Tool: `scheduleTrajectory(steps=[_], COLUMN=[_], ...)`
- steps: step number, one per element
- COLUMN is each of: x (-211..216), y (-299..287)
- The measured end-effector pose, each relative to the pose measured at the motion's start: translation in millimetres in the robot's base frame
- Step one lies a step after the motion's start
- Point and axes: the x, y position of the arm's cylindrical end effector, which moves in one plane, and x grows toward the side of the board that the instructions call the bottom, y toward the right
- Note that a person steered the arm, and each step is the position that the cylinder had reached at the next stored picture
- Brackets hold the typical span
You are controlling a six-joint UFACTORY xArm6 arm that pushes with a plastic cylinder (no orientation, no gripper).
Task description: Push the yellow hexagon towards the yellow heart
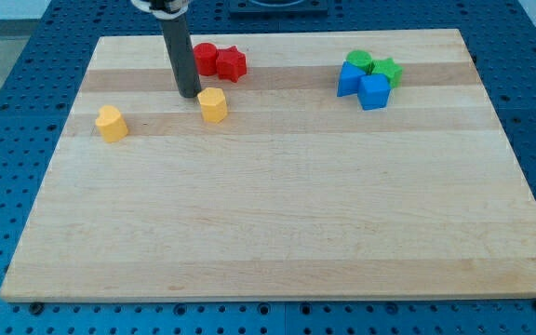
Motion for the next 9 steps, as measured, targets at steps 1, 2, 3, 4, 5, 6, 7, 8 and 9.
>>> scheduleTrajectory(steps=[1, 2, 3, 4, 5, 6, 7, 8, 9], x=[-13.1, -8.7, 25.4, 43.3, 31.7, 8.7, 0.1, 0.4, 16.3], y=[22.5, 63.5, 73.4, 52.8, 24.9, 5.6, 3.1, 3.1, 1.3])
